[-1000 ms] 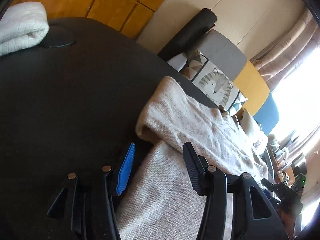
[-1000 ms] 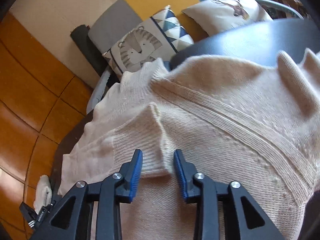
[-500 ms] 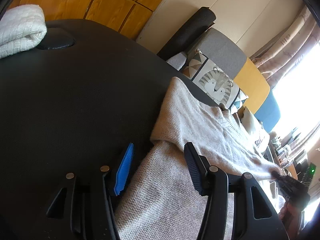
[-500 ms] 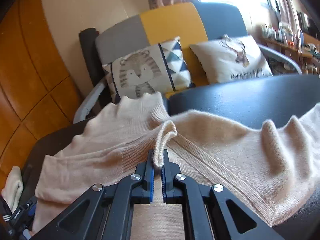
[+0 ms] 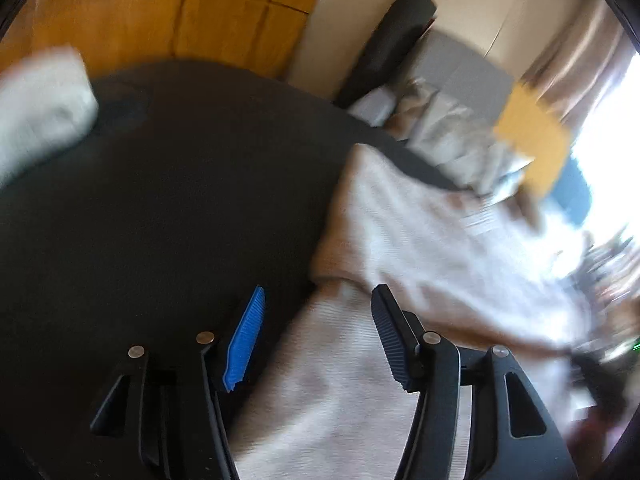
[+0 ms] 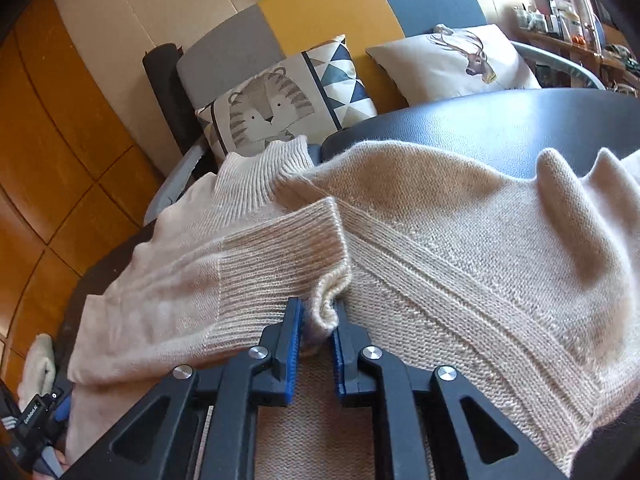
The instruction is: Fold clothes
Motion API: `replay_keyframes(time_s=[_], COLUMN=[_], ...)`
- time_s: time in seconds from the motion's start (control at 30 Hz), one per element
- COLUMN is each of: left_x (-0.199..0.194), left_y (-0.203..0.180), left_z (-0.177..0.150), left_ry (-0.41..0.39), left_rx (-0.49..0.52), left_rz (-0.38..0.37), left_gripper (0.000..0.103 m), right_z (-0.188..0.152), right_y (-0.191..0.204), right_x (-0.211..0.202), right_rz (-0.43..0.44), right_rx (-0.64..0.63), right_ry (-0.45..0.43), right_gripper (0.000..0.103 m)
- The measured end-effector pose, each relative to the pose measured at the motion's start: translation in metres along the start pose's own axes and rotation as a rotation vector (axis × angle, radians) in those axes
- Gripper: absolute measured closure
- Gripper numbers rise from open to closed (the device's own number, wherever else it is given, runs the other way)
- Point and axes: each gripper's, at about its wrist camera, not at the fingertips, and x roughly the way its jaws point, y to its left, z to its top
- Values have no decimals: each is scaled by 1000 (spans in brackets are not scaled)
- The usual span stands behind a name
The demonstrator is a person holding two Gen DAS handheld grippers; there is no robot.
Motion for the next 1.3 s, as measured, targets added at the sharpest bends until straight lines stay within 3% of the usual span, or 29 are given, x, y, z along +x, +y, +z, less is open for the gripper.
replay_keyframes(time_s=[0.03,0.1,0.23,0.33,0.47,0.57,0.67,0.73,0.87,0.93,1.03,1.1,1.17,1.3], left_x=[-1,2,16,15,17,11,-18,-29,-15,5,36,45,51,48], left_y=[-3,2,27,18,-7,-7,-7,-20,-79,-106,-123,-117,-106,-85], left_z=[2,8,18,18,11,20,37,47,55,49,33,33,35,40], left_ry=[-1,15,92,97,82,59,-58,-92,-61,-40,-20,-4,18,4], left_rx=[38,56,7,120,300,252,91,43,144,234,355,328,274,176], left_rz=[51,50,-58,-82,33,150,81,-5,-85,-49,97,91,61,-29], left_gripper=[44,44,44,44,37,39,39,39,39,39,39,38,24,22], right_z=[-1,-1,0,0,-1,0,0,0,1,1,1,1,1,1], right_y=[-1,-5,-8,-9,-9,-7,-8,-8,-7,-8,-8,-7,-6,-8], right_x=[-1,-2,-3,-3,-4,-5,-5,-4,-4,-4,-4,-4,-5,-12], right_rz=[2,23,50,57,60,51,53,55,53,54,55,52,46,32], right_rx=[1,20,42,48,51,45,48,50,49,50,51,49,45,49], right_ry=[-3,-10,-14,-17,-18,-18,-18,-18,-19,-19,-19,-20,-22,-56], right_gripper=[91,91,90,91,90,91,91,91,90,90,90,90,91,94])
